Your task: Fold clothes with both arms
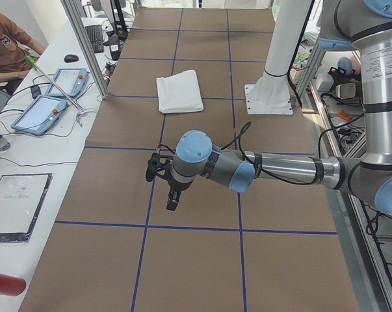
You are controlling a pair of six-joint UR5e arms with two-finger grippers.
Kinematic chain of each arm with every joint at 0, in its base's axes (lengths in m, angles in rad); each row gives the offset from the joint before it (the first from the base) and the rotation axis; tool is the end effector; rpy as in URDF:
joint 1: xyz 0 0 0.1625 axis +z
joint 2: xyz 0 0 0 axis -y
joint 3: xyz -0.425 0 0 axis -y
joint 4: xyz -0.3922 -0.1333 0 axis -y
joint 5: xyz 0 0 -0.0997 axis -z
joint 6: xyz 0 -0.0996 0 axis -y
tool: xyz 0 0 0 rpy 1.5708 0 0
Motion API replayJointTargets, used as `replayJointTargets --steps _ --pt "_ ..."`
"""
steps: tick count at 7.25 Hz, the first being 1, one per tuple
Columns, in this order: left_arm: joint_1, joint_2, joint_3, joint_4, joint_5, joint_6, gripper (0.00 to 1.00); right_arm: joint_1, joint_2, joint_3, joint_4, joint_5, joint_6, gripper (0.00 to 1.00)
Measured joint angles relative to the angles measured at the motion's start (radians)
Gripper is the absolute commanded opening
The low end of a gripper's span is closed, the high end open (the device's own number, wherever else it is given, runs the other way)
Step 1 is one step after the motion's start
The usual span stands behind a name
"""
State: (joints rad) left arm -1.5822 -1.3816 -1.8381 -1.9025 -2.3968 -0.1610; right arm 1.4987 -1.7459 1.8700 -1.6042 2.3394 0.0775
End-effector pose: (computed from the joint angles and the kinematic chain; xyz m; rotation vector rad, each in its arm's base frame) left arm -0.0650 -0.4287 0.5715 0.3238 0.8396 0.0086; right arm 0.0336 -0.4244 0.5947 0.0286 -0.7723 -0.0297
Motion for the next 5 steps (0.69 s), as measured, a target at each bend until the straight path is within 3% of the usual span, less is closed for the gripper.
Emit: replayJointTargets --steps 5 --pt "0.000 -0.001 -0.002 0.000 -0.001 -0.001 1.00 0.000 -0.003 -0.001 0.068 0.000 0.084 1.00"
